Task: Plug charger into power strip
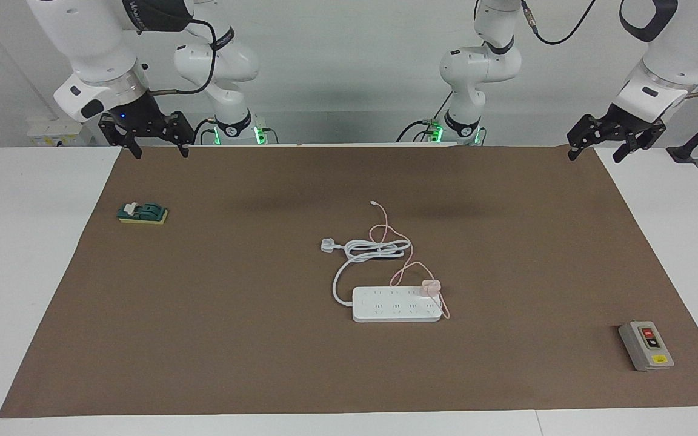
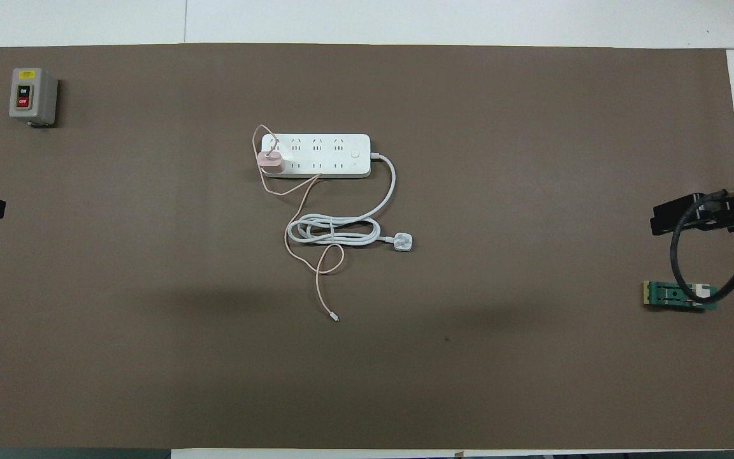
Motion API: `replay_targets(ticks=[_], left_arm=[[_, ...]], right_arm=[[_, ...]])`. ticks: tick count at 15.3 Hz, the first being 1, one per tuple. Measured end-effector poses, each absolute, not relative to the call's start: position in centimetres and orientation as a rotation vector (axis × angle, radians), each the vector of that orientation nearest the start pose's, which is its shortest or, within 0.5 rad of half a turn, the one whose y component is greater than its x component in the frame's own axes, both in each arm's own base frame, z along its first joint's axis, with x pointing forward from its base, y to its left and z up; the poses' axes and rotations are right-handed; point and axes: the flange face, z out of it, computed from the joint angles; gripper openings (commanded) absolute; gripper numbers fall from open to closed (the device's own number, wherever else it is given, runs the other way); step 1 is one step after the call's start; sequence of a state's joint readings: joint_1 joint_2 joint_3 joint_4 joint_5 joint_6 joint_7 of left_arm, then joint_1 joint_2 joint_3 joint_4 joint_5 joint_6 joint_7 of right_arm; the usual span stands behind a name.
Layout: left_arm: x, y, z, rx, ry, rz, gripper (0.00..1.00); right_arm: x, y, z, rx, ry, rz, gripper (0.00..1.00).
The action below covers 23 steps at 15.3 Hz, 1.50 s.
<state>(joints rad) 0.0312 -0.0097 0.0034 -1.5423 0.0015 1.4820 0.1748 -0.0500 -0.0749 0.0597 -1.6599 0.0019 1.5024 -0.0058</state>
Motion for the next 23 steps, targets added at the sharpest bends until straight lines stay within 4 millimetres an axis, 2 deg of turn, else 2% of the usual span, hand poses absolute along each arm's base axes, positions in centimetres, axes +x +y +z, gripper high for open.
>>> replay_targets(ticks=[4,11,15,20,23], left_arm=[[52.8,2.1,63.7,-3.136,0.200,0.167,1.00],[52.3,3.3,62.9,-3.132,0.111,0.234,1.00],[52.6,2.1,61.9,-3.120,-0.050,0.266,1.00],[53.8,2.0,61.0,-3.121,-0.060,0.238,1.00],[54.1,1.1,60.8,-3.120,-0.032,0.234,1.00]], right_arm=[[52.3,0.6,61.7,-3.142,-0.024,0.130,1.00],[52.3,0.6,61.7,-3.142,-0.024,0.130,1.00],[52.3,0.6,61.7,-3.141,-0.023,0.130,1.00],[52.3,0.5,61.7,-3.141,-0.019,0.130,1.00],[52.3,0.4,61.7,-3.141,-0.018,0.130,1.00]])
